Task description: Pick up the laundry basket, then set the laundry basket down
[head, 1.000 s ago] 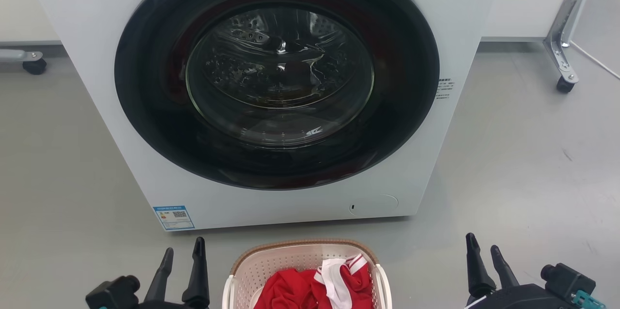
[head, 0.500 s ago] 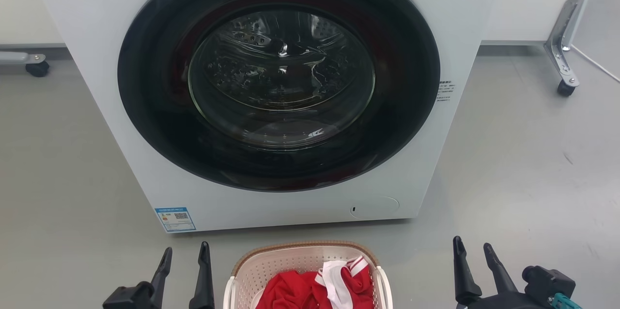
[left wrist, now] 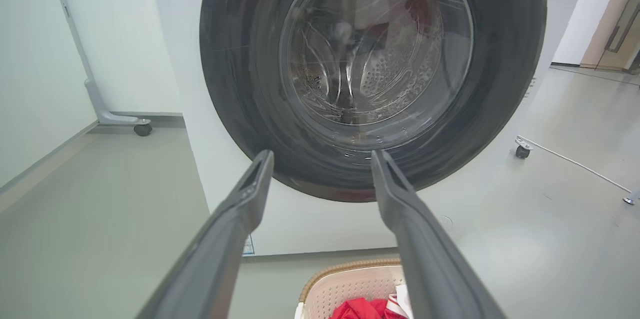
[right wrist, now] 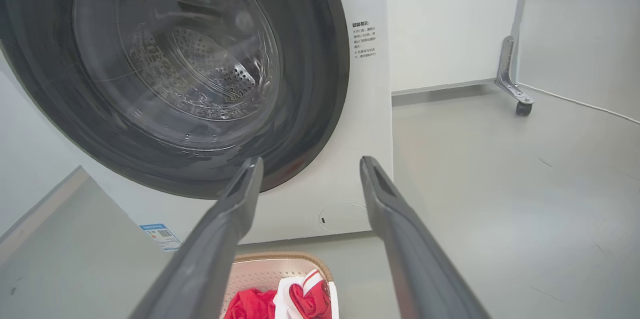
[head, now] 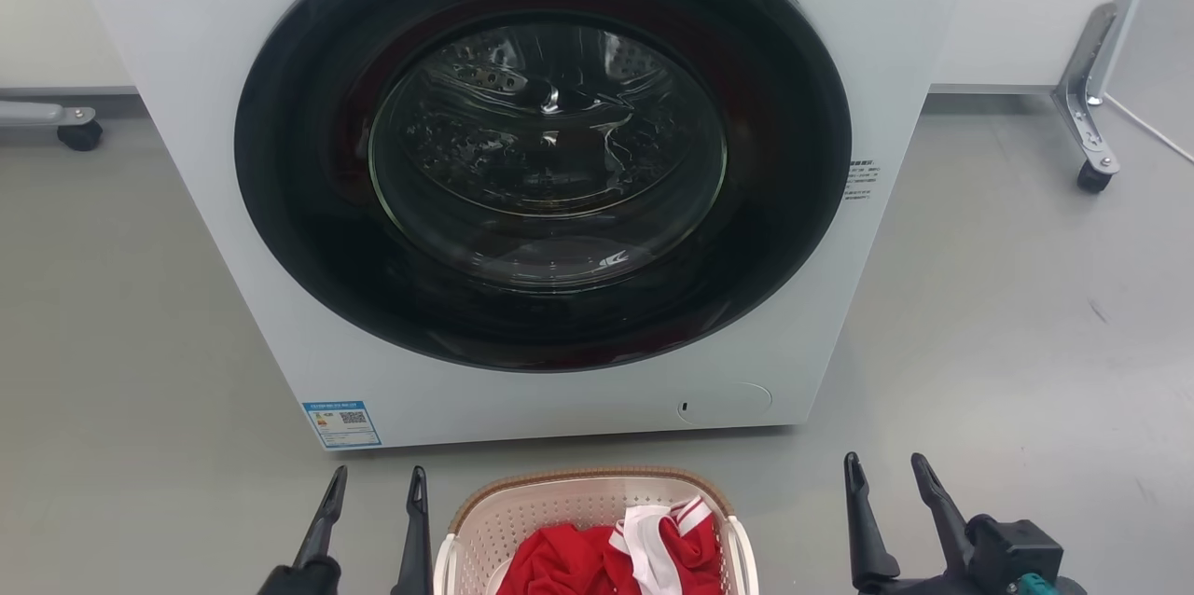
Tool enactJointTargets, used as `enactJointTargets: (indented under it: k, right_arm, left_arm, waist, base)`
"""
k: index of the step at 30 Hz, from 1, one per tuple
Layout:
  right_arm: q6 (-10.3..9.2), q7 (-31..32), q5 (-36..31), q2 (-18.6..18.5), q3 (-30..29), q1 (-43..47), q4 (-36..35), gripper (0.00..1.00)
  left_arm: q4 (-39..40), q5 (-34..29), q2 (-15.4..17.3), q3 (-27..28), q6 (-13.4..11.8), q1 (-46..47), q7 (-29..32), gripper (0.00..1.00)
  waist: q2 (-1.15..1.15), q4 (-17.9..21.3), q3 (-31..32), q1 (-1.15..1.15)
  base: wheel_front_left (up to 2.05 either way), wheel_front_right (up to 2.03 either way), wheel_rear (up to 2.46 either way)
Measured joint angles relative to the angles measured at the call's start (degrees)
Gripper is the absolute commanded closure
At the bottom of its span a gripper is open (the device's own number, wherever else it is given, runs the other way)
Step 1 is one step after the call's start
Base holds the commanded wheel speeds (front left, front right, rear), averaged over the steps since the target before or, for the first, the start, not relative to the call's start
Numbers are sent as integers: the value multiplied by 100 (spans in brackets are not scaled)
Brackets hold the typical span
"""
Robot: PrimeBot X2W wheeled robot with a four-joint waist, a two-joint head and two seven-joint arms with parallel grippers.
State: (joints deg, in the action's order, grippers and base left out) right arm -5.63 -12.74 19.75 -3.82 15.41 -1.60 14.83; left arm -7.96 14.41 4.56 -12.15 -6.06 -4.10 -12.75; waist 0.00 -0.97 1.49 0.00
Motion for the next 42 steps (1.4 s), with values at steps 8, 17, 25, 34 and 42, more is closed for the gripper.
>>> enactJointTargets:
  k: [8, 17, 25, 34, 42]
  right_arm:
    - [-99, -154, -632, -3, 136, 36, -66, 0]
    - [-98, -154, -642, -2, 93, 62, -81, 0]
    - [-93, -154, -643, 0, 31, 75, -87, 0]
    - [-88, -154, -661, 7, -11, 96, -99, 0]
    - [-41, -155, -678, 14, -31, 104, -136, 0]
  left_arm:
    - [101, -597, 0, -116, -108, -61, -157, 0]
    - [94, -603, -5, -103, -108, -103, -157, 0]
    - [87, -602, -15, -85, -108, -102, -157, 0]
    - [85, -601, -33, -37, -108, -102, -157, 0]
    - [89, -591, -56, -14, -108, -105, -157, 0]
  waist:
    - [0, -6, 3, 0]
    - [0, 7, -14, 0]
    - [0, 11, -26, 0]
    - [0, 16, -45, 0]
    - [0, 29, -125, 0]
  base:
    - [0, 0, 0]
    - [0, 0, 0]
    - [0, 0, 0]
    - [0, 0, 0]
    - [0, 0, 0]
